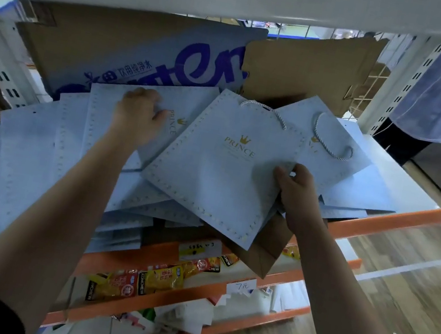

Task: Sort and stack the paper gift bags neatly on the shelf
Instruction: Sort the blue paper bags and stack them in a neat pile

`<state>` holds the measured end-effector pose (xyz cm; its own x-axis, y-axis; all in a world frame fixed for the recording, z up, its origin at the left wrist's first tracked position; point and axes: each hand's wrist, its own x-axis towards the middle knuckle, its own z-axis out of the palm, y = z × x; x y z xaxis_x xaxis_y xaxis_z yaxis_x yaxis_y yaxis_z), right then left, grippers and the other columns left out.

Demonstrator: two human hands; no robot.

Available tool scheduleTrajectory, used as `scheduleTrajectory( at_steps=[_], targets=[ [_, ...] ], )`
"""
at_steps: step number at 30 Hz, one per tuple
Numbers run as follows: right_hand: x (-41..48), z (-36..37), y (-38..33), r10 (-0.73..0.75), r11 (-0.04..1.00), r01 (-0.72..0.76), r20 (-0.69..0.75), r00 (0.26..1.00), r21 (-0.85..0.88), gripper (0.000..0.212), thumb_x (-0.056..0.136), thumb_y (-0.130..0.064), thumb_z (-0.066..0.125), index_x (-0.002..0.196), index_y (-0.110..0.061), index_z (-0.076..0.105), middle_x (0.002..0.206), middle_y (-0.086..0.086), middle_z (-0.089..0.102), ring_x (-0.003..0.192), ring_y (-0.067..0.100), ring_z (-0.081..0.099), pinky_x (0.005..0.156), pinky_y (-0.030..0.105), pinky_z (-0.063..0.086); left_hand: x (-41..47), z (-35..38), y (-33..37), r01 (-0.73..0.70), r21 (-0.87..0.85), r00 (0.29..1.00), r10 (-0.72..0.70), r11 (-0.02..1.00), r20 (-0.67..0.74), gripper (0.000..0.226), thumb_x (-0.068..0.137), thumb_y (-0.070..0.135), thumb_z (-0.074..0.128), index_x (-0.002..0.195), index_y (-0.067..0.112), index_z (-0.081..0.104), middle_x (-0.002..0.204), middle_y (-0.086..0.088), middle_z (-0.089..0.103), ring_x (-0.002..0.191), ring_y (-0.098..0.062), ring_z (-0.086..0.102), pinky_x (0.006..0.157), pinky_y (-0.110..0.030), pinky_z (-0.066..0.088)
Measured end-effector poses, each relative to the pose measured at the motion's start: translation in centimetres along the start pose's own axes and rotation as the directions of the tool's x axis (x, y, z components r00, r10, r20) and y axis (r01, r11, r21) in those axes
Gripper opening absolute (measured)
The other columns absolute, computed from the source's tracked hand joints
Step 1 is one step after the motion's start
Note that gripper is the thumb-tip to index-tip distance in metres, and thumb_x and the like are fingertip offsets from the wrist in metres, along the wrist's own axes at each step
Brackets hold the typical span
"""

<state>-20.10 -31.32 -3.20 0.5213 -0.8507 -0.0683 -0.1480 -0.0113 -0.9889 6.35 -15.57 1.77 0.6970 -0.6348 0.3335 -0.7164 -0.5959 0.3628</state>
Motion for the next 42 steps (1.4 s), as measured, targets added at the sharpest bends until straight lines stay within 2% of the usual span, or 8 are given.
scheduleTrajectory(
  at_steps=[2, 7, 12, 22, 28, 30, 35, 42],
  targets=[
    [0.1, 0.3, 0.3, 0.010, 0.998, -0.011, -0.016, 1.000, -0.056, 0.028, 0.096, -0.022, 0.053, 0.119, -0.006, 0.058, 0.113, 0.009, 0.066, 0.100, 0.026, 0.064, 0.086, 0.047, 0.056, 1.2, -0.4, -1.1, 0.035, 0.120, 0.998, -0.041, 0.992, 0.049, 0.045, 0.095, 0.033, 0.053, 0.132, 0.007, 0.052, 0.132, -0.020, 0.052, 0.119, -0.040, 0.048, 0.097, -0.046, 0.040],
    [0.3, 0.7, 0.5, -0.001, 0.990, -0.006, -0.053, 0.999, -0.139, 0.020, 0.095, -0.019, 0.055, 0.109, -0.007, 0.063, 0.107, 0.009, 0.068, 0.095, 0.026, 0.065, 0.085, 0.050, 0.056, 2.9, -0.7, -1.9, 0.012, 0.169, 0.989, -0.036, 0.985, 0.142, 0.057, 0.096, 0.040, 0.050, 0.142, 0.008, 0.040, 0.147, -0.018, 0.039, 0.133, -0.037, 0.037, 0.108, -0.045, 0.029],
    [0.4, 1.2, 0.7, 0.007, 0.984, -0.023, -0.088, 0.996, -0.176, 0.028, 0.095, -0.023, 0.057, 0.117, -0.006, 0.060, 0.111, 0.009, 0.066, 0.099, 0.026, 0.064, 0.086, 0.046, 0.056, 3.9, -1.1, -2.1, -0.054, 0.311, 0.980, -0.008, 0.949, 0.197, 0.067, 0.088, 0.054, 0.058, 0.134, 0.005, 0.048, 0.138, -0.021, 0.043, 0.127, -0.040, 0.040, 0.105, -0.053, 0.028],
    [0.1, 1.2, 0.8, -0.029, 0.978, 0.008, -0.095, 0.995, -0.209, 0.032, 0.096, -0.024, 0.054, 0.122, -0.006, 0.057, 0.116, 0.008, 0.064, 0.103, 0.025, 0.063, 0.088, 0.043, 0.055, 2.4, -2.2, -1.7, -0.008, 0.336, 0.976, -0.066, 0.942, 0.208, 0.056, 0.082, 0.059, 0.061, 0.124, 0.023, 0.059, 0.132, -0.015, 0.051, 0.129, -0.039, 0.035, 0.107, -0.055, 0.021],
    [0.0, 1.0, 0.5, -0.029, 0.981, 0.018, -0.054, 0.998, -0.194, 0.033, 0.096, -0.025, 0.053, 0.124, -0.007, 0.056, 0.117, 0.006, 0.064, 0.103, 0.024, 0.063, 0.087, 0.044, 0.055, 0.5, -2.7, -1.8, 0.073, 0.147, 0.985, -0.094, 0.986, 0.143, 0.049, 0.087, 0.047, 0.064, 0.112, 0.006, 0.064, 0.115, -0.021, 0.061, 0.109, -0.040, 0.054, 0.092, -0.046, 0.044],
    [0.1, 0.9, 0.3, -0.061, 0.980, 0.051, -0.044, 0.997, -0.194, 0.031, 0.097, -0.026, 0.052, 0.123, -0.009, 0.057, 0.114, 0.005, 0.065, 0.100, 0.023, 0.063, 0.082, 0.039, 0.055, -0.3, -3.3, -1.7, 0.087, 0.052, 0.988, -0.093, 0.995, 0.127, 0.042, 0.092, 0.036, 0.061, 0.108, -0.003, 0.062, 0.105, -0.021, 0.061, 0.101, -0.039, 0.057, 0.080, -0.039, 0.042],
    [-0.5, 2.2, -1.2, -0.163, 0.962, 0.164, 0.021, 0.986, -0.218, 0.035, 0.098, -0.029, 0.051, 0.125, -0.008, 0.052, 0.117, 0.007, 0.061, 0.101, 0.022, 0.060, 0.080, 0.035, 0.052, -3.6, -5.6, -2.5, 0.129, -0.011, 0.991, -0.128, 0.992, 0.028, 0.032, 0.099, 0.031, 0.049, 0.080, 0.006, 0.043, 0.068, -0.008, 0.042, 0.072, -0.026, 0.044, 0.063, -0.033, 0.025],
    [-3.2, 8.0, -3.0, -0.234, 0.962, 0.255, 0.187, 0.954, -0.100, 0.009, 0.100, -0.028, 0.045, 0.099, -0.019, 0.043, 0.078, -0.006, 0.046, 0.065, 0.007, 0.045, 0.055, 0.027, 0.038, -12.6, -8.7, -7.6, 0.340, -0.130, 0.907, -0.361, 0.931, -0.218, 0.033, 0.100, 0.031, 0.046, 0.099, -0.001, 0.051, 0.081, -0.015, 0.052, 0.083, -0.030, 0.048, 0.065, -0.033, 0.023]
  ],
)
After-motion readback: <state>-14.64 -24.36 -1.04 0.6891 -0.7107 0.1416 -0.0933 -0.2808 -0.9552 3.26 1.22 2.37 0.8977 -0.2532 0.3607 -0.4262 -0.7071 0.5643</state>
